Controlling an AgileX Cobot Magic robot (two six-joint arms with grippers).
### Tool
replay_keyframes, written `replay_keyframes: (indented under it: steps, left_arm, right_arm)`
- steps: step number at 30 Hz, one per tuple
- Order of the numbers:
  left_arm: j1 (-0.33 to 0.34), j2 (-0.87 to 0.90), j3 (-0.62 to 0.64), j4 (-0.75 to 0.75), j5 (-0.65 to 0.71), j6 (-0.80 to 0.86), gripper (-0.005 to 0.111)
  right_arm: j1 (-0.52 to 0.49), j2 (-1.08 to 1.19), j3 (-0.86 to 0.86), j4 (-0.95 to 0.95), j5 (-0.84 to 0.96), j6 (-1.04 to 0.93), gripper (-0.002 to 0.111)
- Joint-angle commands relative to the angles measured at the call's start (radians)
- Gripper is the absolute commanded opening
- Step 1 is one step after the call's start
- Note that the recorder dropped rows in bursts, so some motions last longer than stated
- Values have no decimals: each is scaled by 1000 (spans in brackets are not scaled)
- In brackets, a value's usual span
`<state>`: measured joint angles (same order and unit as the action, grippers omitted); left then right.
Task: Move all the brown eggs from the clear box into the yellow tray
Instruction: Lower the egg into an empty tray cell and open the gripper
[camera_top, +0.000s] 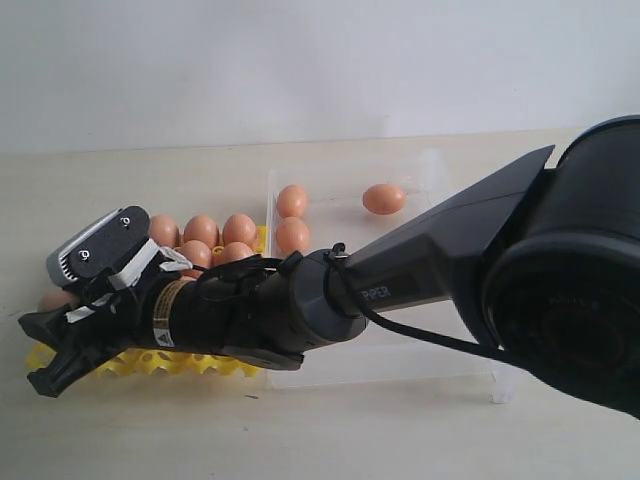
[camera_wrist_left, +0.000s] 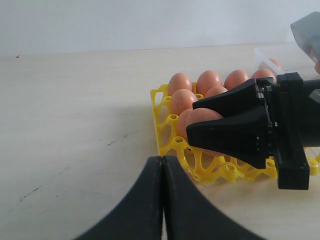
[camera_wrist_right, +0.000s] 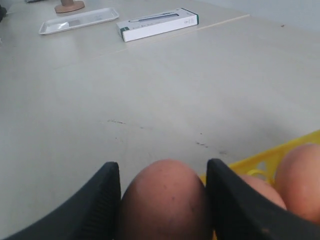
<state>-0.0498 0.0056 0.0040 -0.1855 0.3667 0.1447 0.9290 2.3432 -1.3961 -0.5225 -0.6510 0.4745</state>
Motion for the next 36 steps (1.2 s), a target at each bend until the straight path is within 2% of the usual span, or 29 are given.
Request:
replay_keyframes:
  steps: [1,36]
  left_arm:
    - [1,-6,-4,-1,-10,1,0]
    - [1,-6,-4,-1,-10,1,0]
  right_arm:
    - [1,-5,-8,27,7,-22,0]
    - [1,-4,-8,-18,-32,-29,2]
